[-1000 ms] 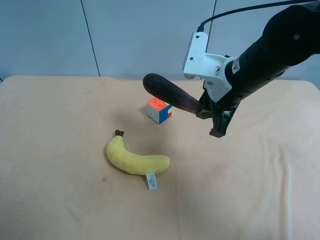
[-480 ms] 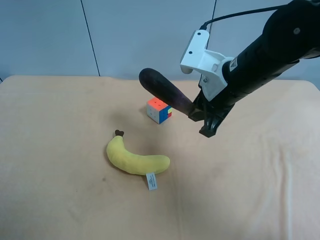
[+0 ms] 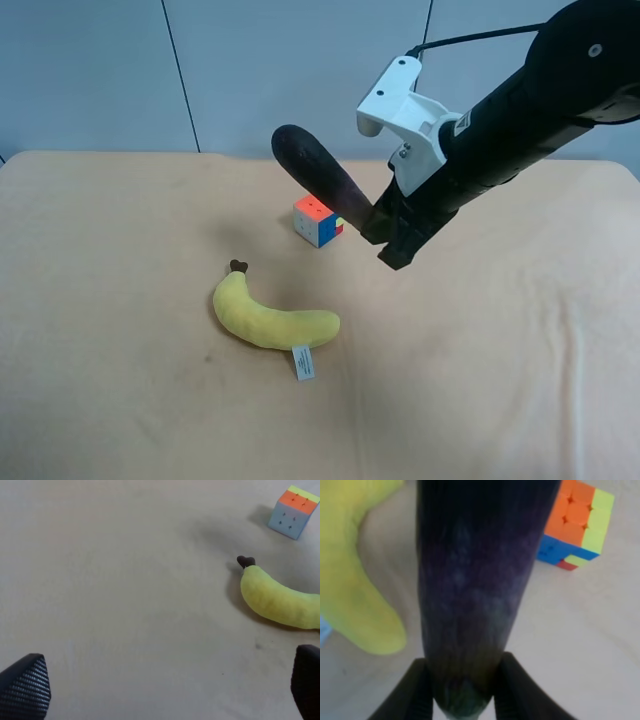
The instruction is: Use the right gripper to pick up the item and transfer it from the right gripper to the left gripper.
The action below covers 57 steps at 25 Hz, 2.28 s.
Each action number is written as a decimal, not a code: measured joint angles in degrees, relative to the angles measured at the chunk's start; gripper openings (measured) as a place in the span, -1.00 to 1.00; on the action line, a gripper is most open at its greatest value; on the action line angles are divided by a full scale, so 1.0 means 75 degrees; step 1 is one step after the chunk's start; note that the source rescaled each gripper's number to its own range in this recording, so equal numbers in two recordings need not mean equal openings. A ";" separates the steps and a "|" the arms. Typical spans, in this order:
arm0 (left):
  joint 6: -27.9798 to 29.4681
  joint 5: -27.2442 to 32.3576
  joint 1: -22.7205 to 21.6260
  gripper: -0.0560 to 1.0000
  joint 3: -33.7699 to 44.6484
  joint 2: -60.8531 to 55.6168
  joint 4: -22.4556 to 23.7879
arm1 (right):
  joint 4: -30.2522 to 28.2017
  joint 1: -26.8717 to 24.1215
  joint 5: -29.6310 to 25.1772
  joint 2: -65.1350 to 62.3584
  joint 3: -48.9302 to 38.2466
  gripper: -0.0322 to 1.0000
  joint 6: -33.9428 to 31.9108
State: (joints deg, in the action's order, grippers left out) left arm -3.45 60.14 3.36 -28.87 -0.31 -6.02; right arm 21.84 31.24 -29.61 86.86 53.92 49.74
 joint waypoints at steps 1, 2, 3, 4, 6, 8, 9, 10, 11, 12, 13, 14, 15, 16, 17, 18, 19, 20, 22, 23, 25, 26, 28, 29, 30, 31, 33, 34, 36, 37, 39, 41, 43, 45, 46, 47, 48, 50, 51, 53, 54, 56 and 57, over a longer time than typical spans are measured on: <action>0.0000 0.0000 0.0000 0.87 0.0000 0.0000 -0.0004 | 0.0097 0.0000 0.0000 0.0000 0.0000 -0.93 0.0000; 0.0000 0.0000 0.0000 0.87 0.0000 0.0000 -0.0033 | 0.0206 0.0000 0.0000 0.0000 0.0000 -0.93 0.0000; 0.0000 0.0000 0.0000 0.87 0.0000 0.0000 -0.0082 | 0.0304 0.0000 0.0007 0.0000 0.0000 -0.93 0.0000; 0.0000 -0.0010 0.0000 0.87 0.0000 0.0048 -0.0145 | 0.0412 0.0000 0.0015 0.0000 0.0000 -0.93 0.0000; 0.0000 -0.0019 0.0000 0.87 0.0000 0.0340 -0.0322 | 0.0543 0.0000 0.0037 0.0000 0.0000 -0.93 0.0000; 0.0000 -0.0073 0.0000 0.87 -0.0069 0.0763 -0.0599 | 0.0636 0.0000 0.0076 0.0000 0.0000 -0.93 0.0000; 0.0000 -0.0197 0.0000 0.87 -0.0134 0.1008 -0.0735 | 0.0665 0.0000 0.0083 0.0000 0.0000 -0.93 0.0000; 0.0000 -0.0333 0.0000 0.87 -0.0219 0.1212 -0.0930 | 0.0682 0.0000 0.0102 0.0000 0.0000 -0.93 0.0000; 0.0000 -0.0506 0.0000 0.87 -0.0305 0.1450 -0.1154 | 0.0680 0.0000 0.0112 0.0000 0.0000 -0.93 0.0000; 0.0000 -0.0656 0.0000 0.87 -0.0373 0.1676 -0.1396 | 0.0680 0.0000 0.0118 0.0000 0.0000 -0.93 0.0000; 0.0000 -0.0871 0.0000 0.87 -0.0443 0.1887 -0.1611 | 0.0680 0.0000 0.0118 0.0000 0.0000 -0.93 0.0000; 0.0000 -0.1105 0.0000 0.87 -0.0495 0.2050 -0.1902 | 0.0680 0.0000 0.0118 0.0000 0.0000 -0.93 0.0000; 0.0000 -0.1361 0.0000 0.87 -0.0515 0.2230 -0.2218 | 0.0680 0.0000 0.0118 0.0000 0.0000 -0.93 0.0000; -0.0020 -0.1567 0.0000 0.87 -0.0515 0.2399 -0.2561 | 0.0680 0.0000 0.0118 0.0000 0.0000 -0.93 0.0000; -0.0086 -0.1760 0.0000 0.87 -0.0515 0.2540 -0.2864 | 0.0680 0.0000 0.0118 0.0000 0.0000 -0.93 0.0000; -0.0211 -0.1937 0.0000 0.87 -0.0515 0.2705 -0.3261 | 0.0680 0.0000 0.0118 0.0000 0.0000 -0.93 0.0000; -0.0391 -0.2074 0.0000 0.87 -0.0515 0.2861 -0.3693 | 0.0680 0.0000 0.0118 0.0000 0.0000 -0.93 0.0000; -0.0582 -0.2215 0.0000 0.87 -0.0515 0.3014 -0.4085 | 0.0684 0.0000 0.0118 0.0000 0.0000 -0.93 0.0000; -0.1178 -0.2438 0.0000 0.87 -0.0515 0.3292 -0.5094 | 0.0684 0.0000 0.0118 0.0000 0.0000 -0.93 0.0000; -0.1545 -0.2511 0.0000 0.87 -0.0515 0.3442 -0.5622 | 0.0684 0.0000 0.0118 0.0000 0.0000 -0.93 0.0000; -0.2236 -0.2614 0.0000 0.87 -0.0515 0.3741 -0.6558 | 0.0684 0.0000 0.0118 0.0000 0.0000 -0.93 0.0000; -0.2595 -0.2642 0.0000 0.87 -0.0515 0.3924 -0.7020 | 0.0684 0.0000 0.0118 0.0000 0.0000 -0.93 0.0000; -0.3202 -0.2683 0.0000 0.87 -0.0515 0.4298 -0.7705 | 0.0690 0.0000 0.0118 0.0000 0.0000 -0.93 0.0000; -0.3490 -0.2706 0.0000 0.87 -0.0515 0.4522 -0.7968 | 0.0690 0.0000 0.0118 0.0000 0.0000 -0.93 0.0000; -0.3741 -0.2743 0.0000 0.87 -0.0515 0.4750 -0.8155 | 0.0690 0.0000 0.0118 0.0000 0.0000 -0.93 0.0000; -0.3925 -0.2810 0.0000 0.87 -0.0515 0.4982 -0.8252 | 0.0690 0.0000 0.0118 0.0000 0.0000 -0.93 0.0000; -0.4335 -0.3000 0.0000 0.87 -0.0515 0.5413 -0.8318 | 0.0699 0.0000 0.0118 0.0000 0.0000 -0.93 0.0000; -0.4491 -0.3078 0.0000 0.87 -0.0515 0.5646 -0.8347 | 0.0698 0.0000 0.0118 0.0000 0.0000 -0.93 0.0000; -0.4805 -0.3228 0.0000 0.87 -0.0515 0.6061 -0.8417 | 0.0698 0.0000 0.0118 0.0000 0.0000 -0.93 0.0000; -0.4986 -0.3281 0.0000 0.87 -0.0515 0.6286 -0.8506 | 0.0698 0.0000 0.0121 0.0000 0.0000 -0.93 0.0000; -0.5363 -0.3372 0.0000 0.87 -0.0515 0.6665 -0.8744 | 0.0698 0.0000 0.0121 0.0000 0.0000 -0.93 0.0000; -0.5807 -0.3492 0.0000 0.87 -0.0515 0.7037 -0.9116 | 0.0698 0.0000 0.0121 0.0000 0.0000 -0.93 0.0000; -0.6243 -0.3646 0.0000 0.87 -0.0515 0.7347 -0.9551 | 0.0698 0.0000 0.0121 0.0000 0.0000 -0.93 0.0000; -0.6717 -0.3745 0.0000 0.87 -0.0515 0.7649 -1.0068 | 0.0698 0.0000 0.0121 0.0000 0.0000 -0.93 0.0000; -0.7005 -0.3752 0.0000 0.87 -0.0515 0.7769 -1.0382 | 0.0698 0.0000 0.0121 0.0000 0.0000 -0.93 0.0000; -0.7290 -0.3759 0.0000 0.87 -0.0515 0.7906 -1.0695 | 0.0698 0.0000 0.0121 0.0000 0.0000 -0.93 0.0000; -0.7583 -0.3759 0.0000 0.87 -0.0515 0.8041 -1.1011 | 0.0698 0.0000 0.0121 0.0000 0.0000 -0.93 0.0000; -0.8102 -0.3735 0.0000 0.87 -0.0515 0.8290 -1.1553 | 0.0698 0.0000 0.0121 0.0000 0.0000 -0.93 0.0000; -0.8379 -0.3690 0.0000 0.87 -0.0515 0.8428 -1.1838 | 0.0698 0.0000 0.0121 0.0000 0.0000 -0.93 0.0000; -0.8846 -0.3552 0.0000 0.87 -0.0515 0.8650 -1.2208 | 0.0698 0.0000 0.0121 0.0000 0.0000 -0.93 0.0000; -0.9033 -0.3502 0.0000 0.87 -0.0515 0.8761 -1.2278 | 0.0698 0.0000 0.0121 0.0000 0.0000 -0.93 0.0000; -0.9251 -0.3505 0.0000 0.83 -0.0531 0.8956 -1.2354 | 0.0698 0.0000 0.0121 0.0000 0.0000 -0.93 0.0000; -0.9347 -0.3531 0.0000 0.81 -0.0555 0.9030 -1.2363 | 0.0698 0.0000 0.0121 0.0000 0.0000 -0.93 0.0000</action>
State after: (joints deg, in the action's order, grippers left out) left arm -73.55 33.66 3.36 -33.04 67.42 -98.74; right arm 27.07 31.24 -28.70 86.86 53.92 49.74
